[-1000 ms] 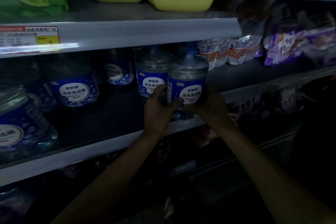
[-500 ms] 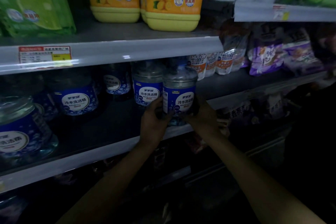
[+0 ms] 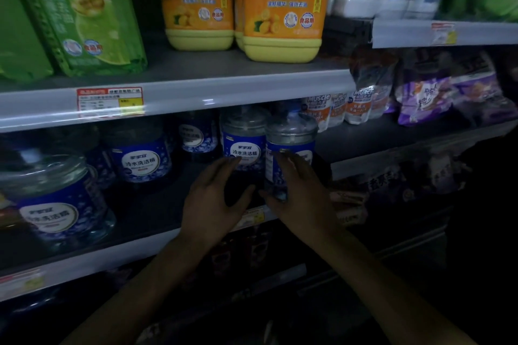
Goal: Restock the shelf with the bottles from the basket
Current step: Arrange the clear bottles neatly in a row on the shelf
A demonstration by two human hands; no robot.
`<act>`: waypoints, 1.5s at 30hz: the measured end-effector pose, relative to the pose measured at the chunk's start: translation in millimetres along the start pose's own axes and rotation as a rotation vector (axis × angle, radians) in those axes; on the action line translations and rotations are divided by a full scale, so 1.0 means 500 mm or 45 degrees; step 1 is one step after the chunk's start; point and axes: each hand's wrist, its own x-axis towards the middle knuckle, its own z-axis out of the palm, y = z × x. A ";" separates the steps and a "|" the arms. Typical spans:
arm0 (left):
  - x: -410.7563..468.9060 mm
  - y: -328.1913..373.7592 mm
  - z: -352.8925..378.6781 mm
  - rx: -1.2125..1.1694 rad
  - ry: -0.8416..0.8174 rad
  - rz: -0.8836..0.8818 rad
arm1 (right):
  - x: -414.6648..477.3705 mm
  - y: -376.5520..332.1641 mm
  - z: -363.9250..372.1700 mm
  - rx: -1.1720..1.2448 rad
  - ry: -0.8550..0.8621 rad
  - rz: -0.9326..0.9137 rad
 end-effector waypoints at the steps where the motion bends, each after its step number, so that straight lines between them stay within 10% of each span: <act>1: -0.003 -0.009 -0.013 0.048 0.022 0.018 | 0.002 -0.011 0.008 -0.034 0.003 -0.027; 14: -0.067 -0.135 -0.103 0.281 0.039 -0.120 | 0.043 -0.113 0.154 -0.076 -0.160 -0.244; 28: -0.053 -0.200 -0.105 0.403 0.018 -0.187 | 0.192 -0.137 0.381 0.031 -0.551 0.159; 45: -0.054 -0.225 -0.086 0.302 -0.056 -0.255 | 0.263 -0.119 0.458 0.182 -0.441 0.399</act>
